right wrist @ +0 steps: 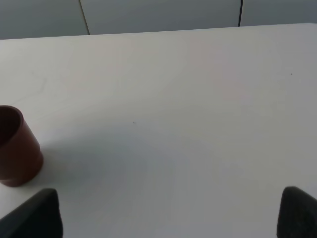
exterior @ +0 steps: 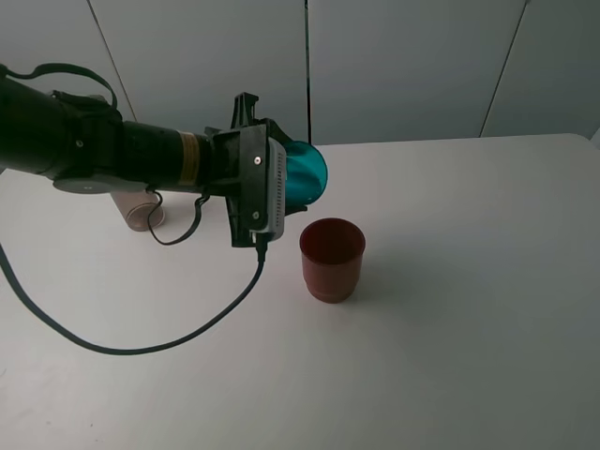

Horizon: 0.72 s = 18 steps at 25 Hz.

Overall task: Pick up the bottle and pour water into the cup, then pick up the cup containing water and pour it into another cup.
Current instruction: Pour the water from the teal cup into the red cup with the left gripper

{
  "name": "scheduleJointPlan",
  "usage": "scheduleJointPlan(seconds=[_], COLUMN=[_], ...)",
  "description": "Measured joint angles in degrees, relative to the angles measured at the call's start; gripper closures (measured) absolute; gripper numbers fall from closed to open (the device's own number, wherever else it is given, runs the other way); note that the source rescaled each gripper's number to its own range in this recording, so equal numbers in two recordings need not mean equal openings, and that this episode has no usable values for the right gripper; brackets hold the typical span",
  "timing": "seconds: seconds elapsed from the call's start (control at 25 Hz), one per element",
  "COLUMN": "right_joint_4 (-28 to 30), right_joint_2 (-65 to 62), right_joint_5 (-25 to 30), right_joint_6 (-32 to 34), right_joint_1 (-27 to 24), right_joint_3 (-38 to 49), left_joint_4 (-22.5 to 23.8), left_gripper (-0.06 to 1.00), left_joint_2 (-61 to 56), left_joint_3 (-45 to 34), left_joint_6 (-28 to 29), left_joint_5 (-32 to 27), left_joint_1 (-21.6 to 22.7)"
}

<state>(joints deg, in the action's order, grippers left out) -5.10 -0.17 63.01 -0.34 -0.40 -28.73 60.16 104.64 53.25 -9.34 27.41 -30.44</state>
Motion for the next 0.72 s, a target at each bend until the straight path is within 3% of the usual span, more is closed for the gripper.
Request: scheduleJointPlan(seconds=[0.72], right_joint_4=[0.0], right_joint_2=[0.0], right_joint_5=[0.0], right_joint_6=[0.0], right_joint_1=[0.0], right_joint_3=[0.0], left_joint_4=[0.0], left_gripper=[0.94], left_joint_2=[0.0], left_joint_3=[0.0], left_joint_6=[-6.9], left_joint_5=[-0.4], left_joint_1=[0.0])
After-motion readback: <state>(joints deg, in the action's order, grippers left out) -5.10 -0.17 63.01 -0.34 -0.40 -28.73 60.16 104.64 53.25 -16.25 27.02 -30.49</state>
